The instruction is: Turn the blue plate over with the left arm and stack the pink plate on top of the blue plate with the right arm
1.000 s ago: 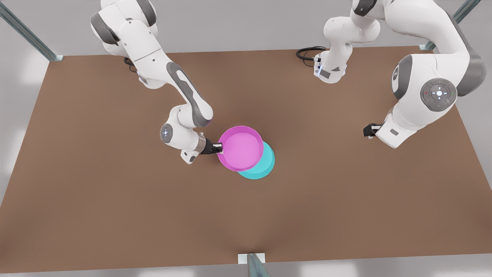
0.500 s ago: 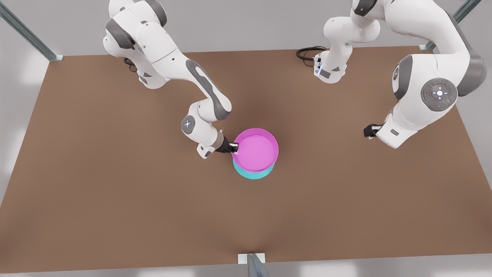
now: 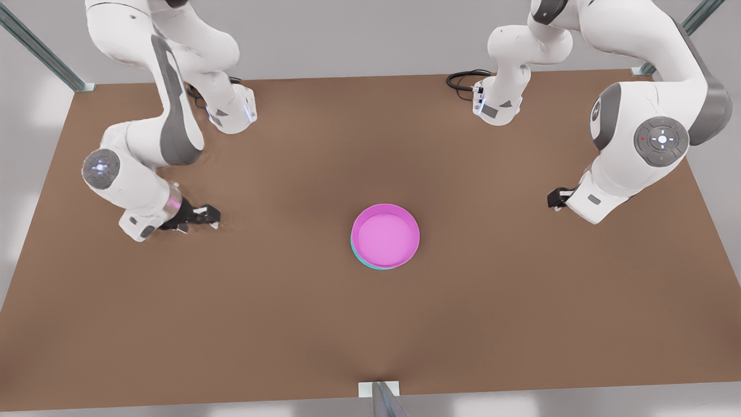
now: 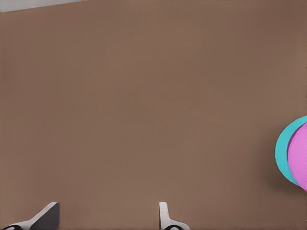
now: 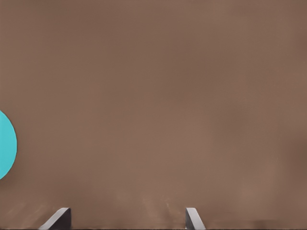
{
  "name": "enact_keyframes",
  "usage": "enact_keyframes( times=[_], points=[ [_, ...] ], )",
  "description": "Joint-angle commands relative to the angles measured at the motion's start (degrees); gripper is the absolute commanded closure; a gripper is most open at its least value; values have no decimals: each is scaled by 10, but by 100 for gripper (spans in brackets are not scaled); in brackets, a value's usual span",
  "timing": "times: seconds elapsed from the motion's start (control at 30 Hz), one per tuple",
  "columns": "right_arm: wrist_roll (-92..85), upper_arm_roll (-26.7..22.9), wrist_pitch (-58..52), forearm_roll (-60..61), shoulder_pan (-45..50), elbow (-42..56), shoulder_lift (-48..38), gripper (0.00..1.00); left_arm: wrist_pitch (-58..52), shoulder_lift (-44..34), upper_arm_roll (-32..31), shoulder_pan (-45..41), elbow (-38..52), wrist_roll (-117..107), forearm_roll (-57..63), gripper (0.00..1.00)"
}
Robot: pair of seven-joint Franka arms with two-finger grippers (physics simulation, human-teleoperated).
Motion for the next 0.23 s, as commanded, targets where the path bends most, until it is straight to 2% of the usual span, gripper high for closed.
enact_keyframes(
  times=[0.0, 0.1, 0.2],
  points=[
    [0, 0, -30, -12, 12, 23, 2, 0, 0, 0, 0, 0, 0, 0, -5, 0],
    [-9, 1, -103, 0, -33, 98, 0, 0, 0, 0, 0, 0, 1, 1, -6, 0],
    [-10, 1, -103, 0, -33, 99, 2, 0, -1, 0, 0, -1, 1, 0, -5, 0]
  ],
)
